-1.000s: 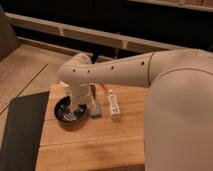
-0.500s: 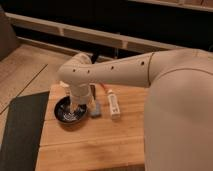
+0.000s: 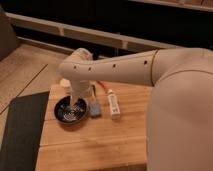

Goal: Place the pepper on the white sponge

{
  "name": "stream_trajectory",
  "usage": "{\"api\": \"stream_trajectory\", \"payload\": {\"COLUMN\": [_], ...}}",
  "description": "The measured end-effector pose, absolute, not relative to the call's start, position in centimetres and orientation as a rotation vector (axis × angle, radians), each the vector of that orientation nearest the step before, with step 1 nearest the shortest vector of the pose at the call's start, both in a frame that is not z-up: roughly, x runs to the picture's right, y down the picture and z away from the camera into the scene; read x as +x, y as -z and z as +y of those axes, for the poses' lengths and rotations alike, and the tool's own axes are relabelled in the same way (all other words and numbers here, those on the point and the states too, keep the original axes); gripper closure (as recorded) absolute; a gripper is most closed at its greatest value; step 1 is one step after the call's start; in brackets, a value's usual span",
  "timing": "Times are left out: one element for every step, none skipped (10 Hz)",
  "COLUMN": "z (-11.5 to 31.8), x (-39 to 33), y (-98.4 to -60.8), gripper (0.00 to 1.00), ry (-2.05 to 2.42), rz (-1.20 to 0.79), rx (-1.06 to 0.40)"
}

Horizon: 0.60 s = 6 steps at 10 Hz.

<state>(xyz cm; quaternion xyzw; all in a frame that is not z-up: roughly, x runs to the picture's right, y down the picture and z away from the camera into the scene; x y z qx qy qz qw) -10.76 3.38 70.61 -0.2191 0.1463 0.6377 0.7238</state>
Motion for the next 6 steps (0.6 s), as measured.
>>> {"api": "stream_trajectory", "payload": {"z": [0.9,-2.6,-3.9,-5.1,-5.4,-5.4], "x": [-10.6,-9.8,-9.3,-9.0,-9.0,-9.2], "y": [-70.0,-68.3,-67.5,-66.6,-66.4,-66.3], "gripper": [0.35,0.35,0.35,0.35,0.35,0.35], "ry": [-1.372,-1.307,-1.284,-1.258,-1.25,-1.246], "rz": [0.249,0.155,0.123,0.091,0.082,0.08], "rx": [-0.444,-0.387,-0.365,-0.343,-0.336,-0.338]}}
